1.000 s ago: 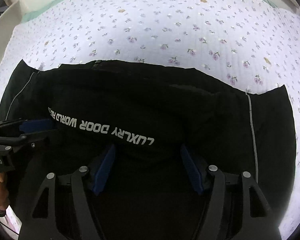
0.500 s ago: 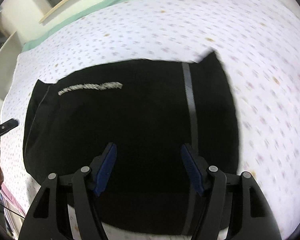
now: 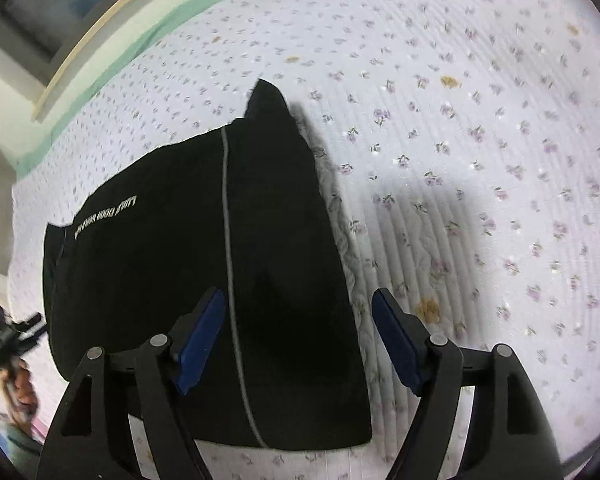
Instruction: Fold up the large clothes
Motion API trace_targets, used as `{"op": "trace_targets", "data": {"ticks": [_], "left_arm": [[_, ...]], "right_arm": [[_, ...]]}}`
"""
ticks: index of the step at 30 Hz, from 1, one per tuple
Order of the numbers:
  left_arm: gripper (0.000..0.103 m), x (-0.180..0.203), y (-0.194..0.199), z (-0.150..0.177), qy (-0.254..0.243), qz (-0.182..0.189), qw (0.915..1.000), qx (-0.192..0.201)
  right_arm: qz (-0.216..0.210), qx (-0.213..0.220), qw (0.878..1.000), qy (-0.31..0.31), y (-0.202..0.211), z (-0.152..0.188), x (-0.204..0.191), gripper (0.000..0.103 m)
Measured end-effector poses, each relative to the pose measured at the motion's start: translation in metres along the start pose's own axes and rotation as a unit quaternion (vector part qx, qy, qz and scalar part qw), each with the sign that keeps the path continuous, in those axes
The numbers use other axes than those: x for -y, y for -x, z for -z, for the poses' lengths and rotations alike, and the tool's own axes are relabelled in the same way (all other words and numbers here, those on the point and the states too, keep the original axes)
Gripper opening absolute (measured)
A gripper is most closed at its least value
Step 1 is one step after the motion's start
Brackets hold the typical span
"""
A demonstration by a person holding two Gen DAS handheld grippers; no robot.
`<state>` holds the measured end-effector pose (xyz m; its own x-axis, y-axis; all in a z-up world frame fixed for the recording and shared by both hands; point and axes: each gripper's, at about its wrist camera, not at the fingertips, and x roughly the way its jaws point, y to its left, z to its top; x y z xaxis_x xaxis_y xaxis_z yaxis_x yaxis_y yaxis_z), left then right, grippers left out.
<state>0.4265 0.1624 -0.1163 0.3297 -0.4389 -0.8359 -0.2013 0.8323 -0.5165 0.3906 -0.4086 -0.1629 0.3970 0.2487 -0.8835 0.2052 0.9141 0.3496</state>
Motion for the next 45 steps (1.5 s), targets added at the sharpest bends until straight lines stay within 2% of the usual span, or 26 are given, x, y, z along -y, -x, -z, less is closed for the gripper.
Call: {"op": "trace_targets", "data": {"ticks": [2, 7, 8, 9, 12, 15, 19, 22, 24, 27, 29, 30, 31, 32, 33, 34, 36, 37, 40, 45], "left_arm": [[0.066, -0.002, -0.012, -0.006, 0.007, 0.024, 0.9997, -0.007], [0.067, -0.008, -0.057, -0.02, 0.032, 0.089, 0.994, -0.055], [0.071, -0.009, -0.063, -0.021, 0.036, 0.097, 0.9927, -0.061], [0.077, -0.011, -0.069, -0.022, 0.041, 0.102, 0.9918, -0.065], [0.084, -0.02, -0.085, -0.024, 0.061, 0.13, 0.9872, -0.069], [0.086, -0.025, -0.094, -0.023, 0.077, 0.157, 0.9819, -0.072], [0.086, -0.028, -0.093, -0.02, 0.092, 0.179, 0.9764, -0.078], [0.086, -0.03, -0.086, -0.015, 0.099, 0.187, 0.974, -0.08], [0.086, -0.029, -0.084, -0.012, 0.097, 0.196, 0.9725, -0.08], [0.086, -0.027, -0.084, -0.007, 0.09, 0.198, 0.972, -0.088], [0.086, -0.018, -0.094, -0.004, 0.079, 0.182, 0.9751, -0.099], [0.086, -0.013, -0.099, -0.003, 0.071, 0.171, 0.9775, -0.102], [0.085, -0.01, -0.1, -0.003, 0.068, 0.166, 0.9786, -0.1], [0.079, -0.004, -0.1, -0.004, 0.06, 0.156, 0.9814, -0.094], [0.066, 0.001, -0.097, -0.004, 0.048, 0.148, 0.9837, -0.089], [0.062, 0.004, -0.093, -0.004, 0.032, 0.14, 0.9862, -0.081], [0.047, 0.013, -0.08, 0.0, 0.009, 0.133, 0.9891, -0.064], [0.046, 0.018, -0.072, 0.004, -0.002, 0.132, 0.9898, -0.054], [0.042, 0.036, -0.047, 0.015, -0.028, 0.134, 0.9902, -0.028], [0.041, 0.071, 0.001, 0.045, -0.069, 0.157, 0.9852, 0.004]], "right_arm": [[-0.024, -0.013, 1.0, -0.002, -0.016, -0.009, 0.004, 0.079], [-0.064, -0.047, 0.997, -0.015, -0.059, -0.021, 0.015, 0.079], [-0.075, -0.055, 0.995, -0.023, -0.069, -0.022, 0.019, 0.079], [-0.089, -0.061, 0.994, -0.034, -0.076, -0.023, 0.024, 0.082], [-0.143, -0.069, 0.985, -0.069, -0.096, -0.023, 0.039, 0.097], [-0.175, -0.068, 0.979, -0.079, -0.103, -0.023, 0.043, 0.103], [-0.222, -0.07, 0.968, -0.096, -0.086, -0.02, 0.052, 0.103], [-0.226, -0.064, 0.968, -0.084, -0.07, -0.013, 0.051, 0.103], [-0.225, -0.075, 0.969, -0.074, -0.071, -0.011, 0.046, 0.103], [-0.198, -0.097, 0.974, -0.057, -0.093, -0.008, 0.033, 0.103], [-0.172, -0.1, 0.98, -0.032, -0.106, -0.011, 0.018, 0.102], [-0.168, -0.094, 0.981, -0.02, -0.106, -0.014, 0.012, 0.097], [-0.182, -0.09, 0.979, -0.008, -0.105, -0.018, 0.003, 0.073], [-0.173, -0.088, 0.981, -0.002, -0.104, -0.019, -0.003, 0.068], [-0.156, -0.083, 0.984, 0.015, -0.1, -0.019, -0.011, 0.066], [-0.146, -0.076, 0.986, 0.031, -0.095, -0.018, -0.017, 0.061], [-0.137, -0.066, 0.987, 0.042, -0.086, -0.014, -0.025, 0.051], [-0.136, -0.059, 0.988, 0.045, -0.082, -0.012, -0.031, 0.045], [-0.128, -0.033, 0.989, 0.06, -0.058, -0.003, -0.043, 0.037], [-0.153, 0.004, 0.984, 0.088, 0.001, 0.025, -0.055, 0.03]]}}
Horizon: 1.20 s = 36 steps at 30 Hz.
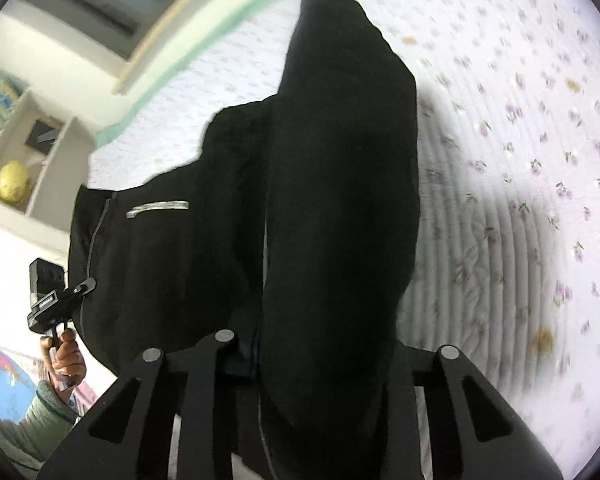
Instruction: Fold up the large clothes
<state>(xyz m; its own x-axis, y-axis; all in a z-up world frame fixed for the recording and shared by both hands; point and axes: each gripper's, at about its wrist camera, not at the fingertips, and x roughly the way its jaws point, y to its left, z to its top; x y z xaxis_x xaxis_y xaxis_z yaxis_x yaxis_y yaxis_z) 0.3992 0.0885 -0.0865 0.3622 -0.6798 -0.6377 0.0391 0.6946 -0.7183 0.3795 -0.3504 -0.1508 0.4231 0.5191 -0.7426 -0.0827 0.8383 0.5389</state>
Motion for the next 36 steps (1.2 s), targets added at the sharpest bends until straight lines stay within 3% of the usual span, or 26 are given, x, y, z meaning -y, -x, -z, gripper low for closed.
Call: {"op": "trace_targets", "data": {"ticks": [7, 13, 17, 24, 29, 32, 36], "left_arm": [[0.041, 0.055, 0.051, 0.063, -0.04, 0.026, 0.9987, 0.015], [0.041, 0.046, 0.087, 0.117, -0.033, 0.035, 0.9988, 0.007], [0.041, 0.022, 0.091, 0.147, -0.017, 0.022, 0.9995, -0.015], [0.042, -0.043, 0.086, 0.169, 0.015, 0.015, 0.9998, -0.001], [0.047, -0.084, 0.076, 0.179, 0.007, 0.017, 0.9997, 0.016], [0.051, -0.102, 0.072, 0.187, 0.003, 0.024, 0.9992, 0.032], [0.057, -0.116, 0.077, 0.197, -0.001, 0.051, 0.9968, 0.061]], "right_arm": [[-0.011, 0.034, 0.999, 0.034, 0.061, 0.065, -0.052, 0.026], [0.002, 0.017, 0.999, 0.028, 0.093, 0.126, -0.056, 0.026], [0.011, -0.007, 1.0, 0.016, 0.088, 0.158, -0.046, 0.026], [0.045, 0.01, 0.999, 0.015, 0.067, 0.178, -0.022, 0.026], [0.067, 0.019, 0.997, 0.039, 0.051, 0.181, 0.002, 0.036], [0.049, 0.037, 0.997, 0.038, 0.044, 0.19, 0.023, 0.041], [0.028, 0.063, 0.997, 0.029, 0.04, 0.203, 0.04, 0.058]]}}
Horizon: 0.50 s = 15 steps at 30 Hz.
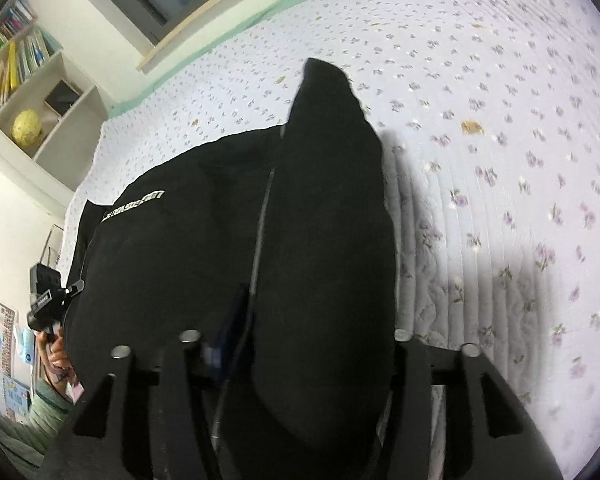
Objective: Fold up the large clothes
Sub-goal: 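Lower the folded jacket onto the quilt and open both tools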
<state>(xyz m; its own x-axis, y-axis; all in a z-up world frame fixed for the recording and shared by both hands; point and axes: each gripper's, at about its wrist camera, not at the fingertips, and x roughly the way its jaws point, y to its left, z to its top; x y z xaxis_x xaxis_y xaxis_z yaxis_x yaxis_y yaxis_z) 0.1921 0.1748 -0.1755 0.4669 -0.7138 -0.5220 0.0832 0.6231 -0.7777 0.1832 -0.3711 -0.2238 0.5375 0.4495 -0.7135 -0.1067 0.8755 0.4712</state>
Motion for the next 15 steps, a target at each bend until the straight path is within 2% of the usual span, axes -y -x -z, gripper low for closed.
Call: {"op": "trace_targets", "data": {"ticks": [3, 4, 6, 8, 10, 12, 14, 15], "left_arm": [[0.058, 0.001, 0.017, 0.008, -0.015, -0.003, 0.9997, 0.019], [0.057, 0.005, 0.03, 0.015, -0.032, -0.017, 0.9988, 0.033], [0.059, 0.006, 0.055, 0.027, -0.053, -0.064, 0.9948, 0.059], [0.059, 0.016, 0.076, 0.038, -0.065, -0.096, 0.9899, 0.081], [0.058, 0.037, 0.095, 0.047, -0.08, -0.114, 0.9851, 0.101], [0.058, 0.065, 0.1, 0.054, -0.113, -0.123, 0.9796, 0.112], [0.058, 0.104, 0.096, 0.06, -0.149, -0.126, 0.9729, 0.124], [0.058, 0.112, 0.09, 0.062, -0.154, -0.124, 0.9729, 0.12]], "right_arm": [[-0.002, 0.025, 1.0, -0.001, 0.016, 0.014, 0.005, 0.06], [0.005, 0.035, 0.999, 0.0, 0.024, 0.02, 0.005, 0.061], [0.046, 0.063, 0.997, 0.004, 0.051, 0.037, 0.004, 0.066], [0.074, 0.088, 0.993, 0.003, 0.078, 0.05, 0.0, 0.066], [0.065, 0.116, 0.991, 0.007, 0.104, 0.057, -0.015, 0.066], [0.066, 0.128, 0.989, 0.018, 0.113, 0.055, -0.038, 0.067], [0.074, 0.117, 0.99, 0.026, 0.104, 0.049, -0.066, 0.07], [0.076, 0.103, 0.991, 0.03, 0.092, 0.048, -0.078, 0.07]]}}
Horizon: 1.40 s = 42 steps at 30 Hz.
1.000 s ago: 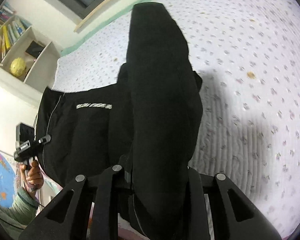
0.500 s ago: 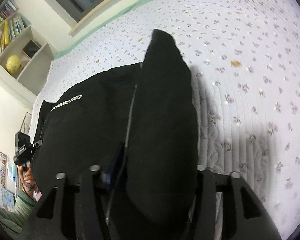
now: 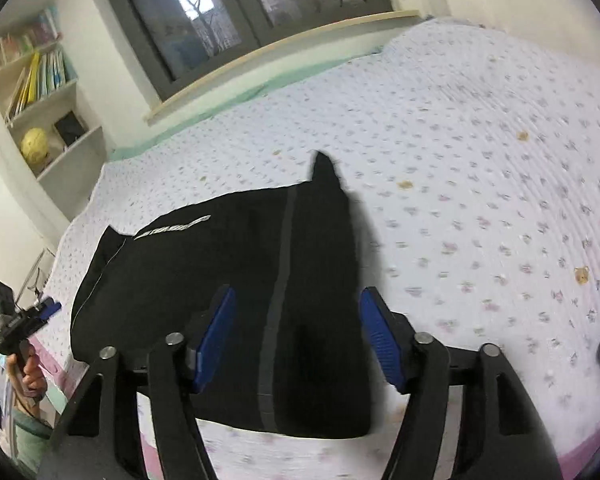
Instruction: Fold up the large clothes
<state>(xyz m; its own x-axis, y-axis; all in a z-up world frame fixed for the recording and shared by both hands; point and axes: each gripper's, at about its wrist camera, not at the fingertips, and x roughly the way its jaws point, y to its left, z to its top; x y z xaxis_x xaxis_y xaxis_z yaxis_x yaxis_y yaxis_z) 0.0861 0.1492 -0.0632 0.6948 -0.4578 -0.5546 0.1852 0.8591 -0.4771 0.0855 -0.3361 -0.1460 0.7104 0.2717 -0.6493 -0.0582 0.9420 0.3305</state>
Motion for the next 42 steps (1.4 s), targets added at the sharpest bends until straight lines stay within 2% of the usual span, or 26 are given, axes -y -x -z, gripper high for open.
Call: {"op": "trace_targets", "data": {"ticks": [3, 6, 7, 8, 11, 12, 14, 16, 19, 22, 23, 26, 32, 34, 39, 42], "left_arm": [[0.059, 0.034, -0.031, 0.006, -0.027, 0.0, 0.999, -0.036], [0.058, 0.027, -0.067, 0.013, -0.02, -0.025, 0.9958, -0.086], [0.058, 0.023, -0.083, 0.018, -0.017, -0.042, 0.9934, -0.105], [0.058, 0.014, -0.099, 0.023, -0.009, -0.048, 0.9915, -0.12], [0.057, 0.014, -0.108, 0.024, -0.002, -0.062, 0.9906, -0.122], [0.054, 0.017, -0.105, 0.024, -0.006, -0.069, 0.9903, -0.12], [0.054, 0.034, -0.096, 0.022, -0.043, -0.105, 0.9882, -0.103], [0.054, 0.054, -0.08, 0.021, -0.08, -0.131, 0.9847, -0.083], [0.055, 0.089, -0.036, 0.015, -0.119, -0.15, 0.9811, -0.026], [0.074, 0.114, -0.001, 0.007, -0.128, -0.165, 0.9779, 0.015], [0.077, 0.125, 0.014, 0.006, -0.134, -0.182, 0.9736, 0.036], [0.078, 0.141, 0.043, 0.006, -0.145, -0.208, 0.9648, 0.071], [0.079, 0.167, 0.065, 0.008, -0.149, -0.212, 0.9623, 0.084], [0.079, 0.171, 0.068, 0.009, -0.151, -0.213, 0.962, 0.08], [0.079, 0.171, 0.065, 0.017, -0.143, -0.198, 0.9669, 0.073], [0.079, 0.17, 0.061, 0.022, -0.146, -0.212, 0.9634, 0.074]], "right_arm": [[0.03, -0.044, 0.998, 0.037, -0.042, 0.008, -0.04, 0.07], [0.096, -0.088, 0.988, 0.081, -0.088, 0.025, -0.062, 0.07], [0.125, -0.097, 0.983, 0.095, -0.103, 0.03, -0.068, 0.07], [0.135, -0.098, 0.981, 0.097, -0.109, 0.033, -0.07, 0.07], [0.145, -0.103, 0.981, 0.079, -0.113, 0.035, -0.069, 0.07], [0.148, -0.104, 0.981, 0.074, -0.11, 0.036, -0.069, 0.07], [0.15, -0.092, 0.981, 0.077, -0.097, 0.033, -0.074, 0.07], [0.138, -0.063, 0.984, 0.092, -0.071, 0.032, -0.089, 0.07], [0.135, -0.017, 0.985, 0.108, -0.033, 0.032, -0.113, 0.07], [0.136, 0.025, 0.983, 0.12, 0.006, 0.033, -0.138, 0.07], [0.14, 0.04, 0.982, 0.124, 0.02, 0.034, -0.148, 0.07], [0.14, 0.069, 0.979, 0.132, 0.047, 0.037, -0.173, 0.072], [0.136, 0.11, 0.975, 0.137, 0.075, 0.044, -0.203, 0.081], [0.14, 0.118, 0.973, 0.142, 0.08, 0.048, -0.21, 0.087], [0.136, 0.111, 0.974, 0.142, 0.079, 0.052, -0.215, 0.09], [0.135, 0.102, 0.976, 0.14, 0.074, 0.055, -0.216, 0.09]]}}
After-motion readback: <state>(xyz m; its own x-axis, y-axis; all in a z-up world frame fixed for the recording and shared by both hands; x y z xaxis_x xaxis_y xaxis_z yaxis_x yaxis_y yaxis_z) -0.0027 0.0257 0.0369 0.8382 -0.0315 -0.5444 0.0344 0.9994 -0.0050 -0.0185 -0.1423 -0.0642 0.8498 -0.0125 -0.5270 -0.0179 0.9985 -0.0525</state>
